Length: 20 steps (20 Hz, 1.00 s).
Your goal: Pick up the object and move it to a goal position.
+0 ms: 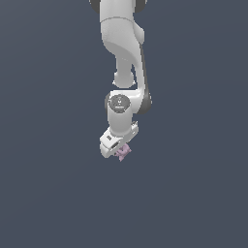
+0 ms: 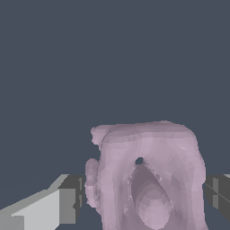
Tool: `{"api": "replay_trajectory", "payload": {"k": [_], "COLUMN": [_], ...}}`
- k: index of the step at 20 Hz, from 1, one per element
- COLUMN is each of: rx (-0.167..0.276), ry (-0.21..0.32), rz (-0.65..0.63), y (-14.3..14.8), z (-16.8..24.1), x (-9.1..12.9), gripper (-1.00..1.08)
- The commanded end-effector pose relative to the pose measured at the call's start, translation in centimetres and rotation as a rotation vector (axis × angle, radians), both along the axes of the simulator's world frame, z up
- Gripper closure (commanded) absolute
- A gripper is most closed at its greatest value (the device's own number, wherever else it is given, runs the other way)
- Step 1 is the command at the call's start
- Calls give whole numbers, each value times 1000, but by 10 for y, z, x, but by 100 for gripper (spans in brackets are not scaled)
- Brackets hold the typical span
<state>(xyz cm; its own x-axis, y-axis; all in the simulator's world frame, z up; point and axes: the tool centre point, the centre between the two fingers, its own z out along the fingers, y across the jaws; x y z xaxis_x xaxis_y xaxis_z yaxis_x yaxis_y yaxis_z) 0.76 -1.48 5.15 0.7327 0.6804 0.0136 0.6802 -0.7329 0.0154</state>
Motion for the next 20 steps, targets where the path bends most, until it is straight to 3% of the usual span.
{"api": "replay_trajectory", "payload": {"k": [1, 10, 20], "rx": [2, 0, 0], "ry": [20, -2, 7], "rz": [0, 1, 1], "y": [1, 3, 48], "z": [-12, 1, 10], "x": [-7, 0, -29], "gripper": [108, 108, 108]}}
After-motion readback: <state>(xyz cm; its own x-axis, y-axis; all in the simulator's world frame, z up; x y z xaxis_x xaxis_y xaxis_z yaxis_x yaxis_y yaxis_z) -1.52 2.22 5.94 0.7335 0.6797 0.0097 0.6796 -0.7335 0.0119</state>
